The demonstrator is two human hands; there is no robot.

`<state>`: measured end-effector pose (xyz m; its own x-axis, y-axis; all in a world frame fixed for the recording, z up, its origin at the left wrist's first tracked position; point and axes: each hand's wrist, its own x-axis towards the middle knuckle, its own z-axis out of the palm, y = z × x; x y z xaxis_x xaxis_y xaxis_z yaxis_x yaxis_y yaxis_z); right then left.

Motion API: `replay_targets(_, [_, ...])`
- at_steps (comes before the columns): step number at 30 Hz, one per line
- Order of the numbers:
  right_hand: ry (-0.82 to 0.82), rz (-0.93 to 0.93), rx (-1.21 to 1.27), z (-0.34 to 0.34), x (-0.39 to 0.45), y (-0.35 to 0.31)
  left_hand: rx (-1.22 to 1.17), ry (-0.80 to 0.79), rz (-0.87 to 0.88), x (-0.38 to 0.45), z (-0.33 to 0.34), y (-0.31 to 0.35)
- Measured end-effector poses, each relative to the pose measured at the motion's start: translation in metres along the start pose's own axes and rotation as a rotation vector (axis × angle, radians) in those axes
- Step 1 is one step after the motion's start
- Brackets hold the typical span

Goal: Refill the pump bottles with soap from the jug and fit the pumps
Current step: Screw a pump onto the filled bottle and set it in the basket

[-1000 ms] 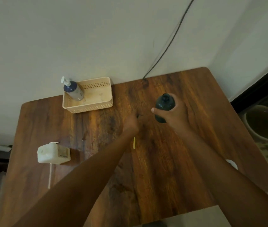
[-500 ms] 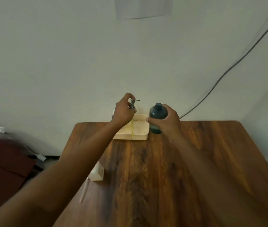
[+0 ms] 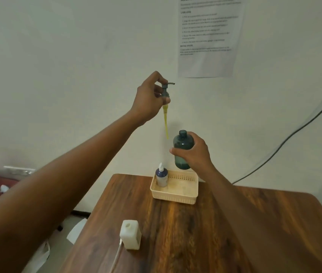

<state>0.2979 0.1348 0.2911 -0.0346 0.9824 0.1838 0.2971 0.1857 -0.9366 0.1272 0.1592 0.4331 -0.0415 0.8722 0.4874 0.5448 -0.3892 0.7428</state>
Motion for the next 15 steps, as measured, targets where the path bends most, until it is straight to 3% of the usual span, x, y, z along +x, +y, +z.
replay_targets(15, [-0.036,-0.059,-0.001,0.020,0.006,-0.031,-0.058,0.052,0.132,0.008,-0.022,0.048])
